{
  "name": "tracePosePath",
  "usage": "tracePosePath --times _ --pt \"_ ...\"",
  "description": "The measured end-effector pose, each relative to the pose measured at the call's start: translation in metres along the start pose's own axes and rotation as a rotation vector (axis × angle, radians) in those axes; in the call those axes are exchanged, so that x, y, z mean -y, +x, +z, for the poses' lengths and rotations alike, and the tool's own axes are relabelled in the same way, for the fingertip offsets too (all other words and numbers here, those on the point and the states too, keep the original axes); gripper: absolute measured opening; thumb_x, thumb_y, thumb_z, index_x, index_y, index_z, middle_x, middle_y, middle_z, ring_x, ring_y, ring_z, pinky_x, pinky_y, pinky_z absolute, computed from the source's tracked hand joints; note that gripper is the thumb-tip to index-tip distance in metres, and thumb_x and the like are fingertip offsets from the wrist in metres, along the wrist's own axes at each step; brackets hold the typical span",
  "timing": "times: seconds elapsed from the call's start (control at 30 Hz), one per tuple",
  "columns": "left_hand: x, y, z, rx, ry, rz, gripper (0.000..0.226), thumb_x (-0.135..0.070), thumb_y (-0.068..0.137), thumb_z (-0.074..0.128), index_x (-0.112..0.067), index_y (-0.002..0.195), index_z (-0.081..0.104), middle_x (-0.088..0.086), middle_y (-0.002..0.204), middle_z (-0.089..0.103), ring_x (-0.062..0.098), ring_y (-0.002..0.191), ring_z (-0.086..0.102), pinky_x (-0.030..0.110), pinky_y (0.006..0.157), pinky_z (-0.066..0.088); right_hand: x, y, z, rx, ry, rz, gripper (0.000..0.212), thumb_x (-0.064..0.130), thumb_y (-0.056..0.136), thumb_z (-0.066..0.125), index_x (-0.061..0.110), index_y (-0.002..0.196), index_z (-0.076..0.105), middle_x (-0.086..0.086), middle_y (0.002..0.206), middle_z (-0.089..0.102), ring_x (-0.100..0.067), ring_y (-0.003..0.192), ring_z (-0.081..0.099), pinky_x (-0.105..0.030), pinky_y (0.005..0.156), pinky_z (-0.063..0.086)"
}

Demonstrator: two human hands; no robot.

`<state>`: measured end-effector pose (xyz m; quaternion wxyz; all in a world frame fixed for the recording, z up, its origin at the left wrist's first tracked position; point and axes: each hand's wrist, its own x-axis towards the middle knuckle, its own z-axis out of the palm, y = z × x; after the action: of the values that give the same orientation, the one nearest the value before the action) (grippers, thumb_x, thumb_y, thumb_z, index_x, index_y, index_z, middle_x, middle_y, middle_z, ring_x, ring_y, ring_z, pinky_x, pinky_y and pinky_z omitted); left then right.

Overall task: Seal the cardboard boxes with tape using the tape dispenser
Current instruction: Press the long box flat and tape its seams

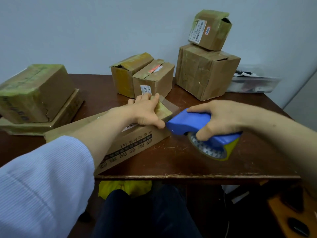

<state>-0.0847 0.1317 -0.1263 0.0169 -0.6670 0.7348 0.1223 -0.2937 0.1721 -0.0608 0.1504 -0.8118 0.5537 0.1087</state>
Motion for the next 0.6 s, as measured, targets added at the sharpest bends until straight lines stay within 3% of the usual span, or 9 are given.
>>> tracePosePath --times 0.07,0.2,0.3,0.4,0.5,0.6 --pt "0.000 0.001 -0.002 0.021 -0.026 0.001 0.117 -0.057 0.065 0.066 -0.024 0.154 -0.002 0.005 0.157 0.009 0.029 0.142 0.012 0.044 0.110 0.016 0.005 0.005 -0.011 0.044 0.061 0.004 0.074 0.039 0.066 0.071 0.043 0.135 0.046 0.009 0.115 0.054 -0.008 0.079 0.057 -0.027 0.068 0.049" --pt "-0.003 -0.002 0.000 0.018 -0.031 -0.016 0.121 -0.060 0.054 0.059 -0.025 0.154 0.000 0.005 0.157 0.011 0.029 0.142 0.013 0.044 0.109 0.016 0.016 0.014 -0.028 0.122 0.146 0.021 0.051 0.021 0.064 0.073 0.021 0.115 0.069 -0.005 0.102 0.071 -0.021 0.071 0.065 -0.029 0.063 0.053" --pt "-0.005 -0.002 -0.001 -0.008 -0.035 -0.034 0.116 -0.058 0.064 0.067 -0.025 0.154 0.001 0.005 0.157 0.011 0.029 0.143 0.013 0.045 0.110 0.016 0.026 0.019 -0.037 0.138 0.081 0.041 0.053 0.022 0.062 0.071 0.016 0.115 0.069 -0.003 0.081 0.067 -0.019 0.062 0.057 -0.023 0.053 0.047" --pt "-0.006 -0.004 -0.002 -0.025 -0.038 -0.037 0.109 -0.051 0.072 0.069 -0.024 0.154 0.002 0.006 0.159 0.009 0.030 0.144 0.011 0.046 0.112 0.014 0.043 0.025 -0.027 0.134 -0.102 0.048 0.052 0.030 0.060 0.071 0.015 0.109 0.071 -0.001 0.080 0.061 -0.019 0.062 0.053 -0.021 0.050 0.041" --pt "-0.004 -0.005 -0.001 -0.028 -0.038 -0.033 0.108 -0.051 0.073 0.069 -0.025 0.154 0.003 0.004 0.159 0.007 0.029 0.144 0.011 0.045 0.113 0.014 0.050 0.033 -0.011 0.257 -0.187 0.058 0.056 0.031 0.066 0.070 0.012 0.119 0.066 -0.005 0.086 0.059 -0.019 0.061 0.049 -0.015 0.044 0.037" --pt "-0.001 -0.005 -0.002 -0.022 -0.050 -0.042 0.107 -0.052 0.073 0.068 -0.026 0.154 0.003 0.004 0.160 0.007 0.029 0.145 0.011 0.045 0.113 0.014 0.033 0.030 -0.034 0.035 -0.276 0.124 0.062 0.043 0.057 0.076 0.019 0.113 0.068 0.000 0.089 0.065 -0.021 0.070 0.057 -0.022 0.055 0.041"
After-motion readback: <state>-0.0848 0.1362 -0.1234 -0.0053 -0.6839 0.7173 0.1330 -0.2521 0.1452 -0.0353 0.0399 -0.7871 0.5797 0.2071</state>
